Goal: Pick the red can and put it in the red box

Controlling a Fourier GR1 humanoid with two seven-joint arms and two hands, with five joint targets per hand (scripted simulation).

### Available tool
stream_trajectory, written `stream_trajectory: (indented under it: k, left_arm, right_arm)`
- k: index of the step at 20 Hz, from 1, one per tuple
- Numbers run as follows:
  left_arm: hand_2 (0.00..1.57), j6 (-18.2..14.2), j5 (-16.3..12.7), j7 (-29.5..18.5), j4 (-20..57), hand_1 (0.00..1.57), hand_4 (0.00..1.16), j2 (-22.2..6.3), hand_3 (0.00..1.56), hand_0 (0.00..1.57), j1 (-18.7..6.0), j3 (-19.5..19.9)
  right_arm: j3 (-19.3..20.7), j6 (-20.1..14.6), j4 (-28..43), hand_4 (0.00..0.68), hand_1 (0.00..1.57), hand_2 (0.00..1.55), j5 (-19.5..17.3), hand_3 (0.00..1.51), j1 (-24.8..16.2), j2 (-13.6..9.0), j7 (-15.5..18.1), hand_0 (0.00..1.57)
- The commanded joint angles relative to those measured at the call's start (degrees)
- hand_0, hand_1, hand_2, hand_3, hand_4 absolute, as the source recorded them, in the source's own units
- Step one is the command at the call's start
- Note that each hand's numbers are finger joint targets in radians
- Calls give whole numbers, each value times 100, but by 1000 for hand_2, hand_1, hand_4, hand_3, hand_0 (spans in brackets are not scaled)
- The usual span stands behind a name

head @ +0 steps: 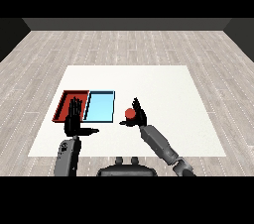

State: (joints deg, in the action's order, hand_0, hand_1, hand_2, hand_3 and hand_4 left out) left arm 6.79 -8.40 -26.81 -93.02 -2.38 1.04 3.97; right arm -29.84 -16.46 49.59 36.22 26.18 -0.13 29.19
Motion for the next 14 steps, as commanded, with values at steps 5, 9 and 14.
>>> stream_trajectory:
  k: [5, 9, 14]
  left_arm:
    - [0, -94, 7, 244, -422, 0, 0, 11, 0, 0, 148, -57]
    - [0, -226, 167, -5, 124, 0, 0, 131, 0, 0, -224, -84]
    - [0, -49, -25, 55, -224, 0, 0, 72, 0, 0, 128, -56]
  right_arm:
    - [-602, -801, -820, 293, 1396, 1412, 625, 1369, 505, 13, 369, 1396]
    - [-214, -1042, -624, 573, 1525, 1476, -24, 1430, 567, 13, -262, 1525]
    - [-634, -1443, -586, 575, 1538, 1472, 146, 1420, 555, 13, -240, 1538]
